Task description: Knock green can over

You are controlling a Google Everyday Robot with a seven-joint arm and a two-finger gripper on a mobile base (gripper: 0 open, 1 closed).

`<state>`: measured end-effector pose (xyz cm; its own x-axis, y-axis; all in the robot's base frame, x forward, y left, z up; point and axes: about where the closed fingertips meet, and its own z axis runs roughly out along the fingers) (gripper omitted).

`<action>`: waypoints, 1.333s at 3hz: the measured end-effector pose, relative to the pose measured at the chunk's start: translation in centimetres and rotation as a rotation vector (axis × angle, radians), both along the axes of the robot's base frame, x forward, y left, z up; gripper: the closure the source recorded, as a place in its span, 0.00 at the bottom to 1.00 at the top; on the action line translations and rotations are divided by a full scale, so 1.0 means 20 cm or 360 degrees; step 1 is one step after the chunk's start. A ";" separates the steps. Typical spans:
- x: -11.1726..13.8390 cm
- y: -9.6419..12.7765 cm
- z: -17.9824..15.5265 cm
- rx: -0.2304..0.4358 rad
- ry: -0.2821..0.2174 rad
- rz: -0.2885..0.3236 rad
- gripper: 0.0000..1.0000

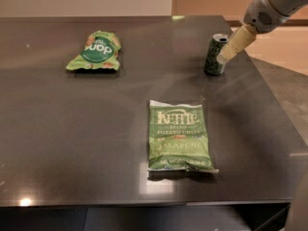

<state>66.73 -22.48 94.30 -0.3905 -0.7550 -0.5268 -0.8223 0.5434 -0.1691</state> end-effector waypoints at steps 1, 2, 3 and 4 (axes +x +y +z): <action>0.13 0.01 -0.08 0.0111 0.0017 -0.0033 0.00; 0.22 0.00 -0.14 0.0192 0.0021 -0.0052 0.00; 0.27 -0.02 -0.19 0.0227 0.0024 -0.0066 0.02; 0.30 -0.05 -0.23 0.0237 0.0026 -0.0088 0.20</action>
Offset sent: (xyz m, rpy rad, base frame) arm 0.0664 -0.0119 -0.0317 0.1808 0.0078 -0.0528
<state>72.74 -23.49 89.80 -0.4386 -0.6461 -0.6247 -0.7924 0.6059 -0.0703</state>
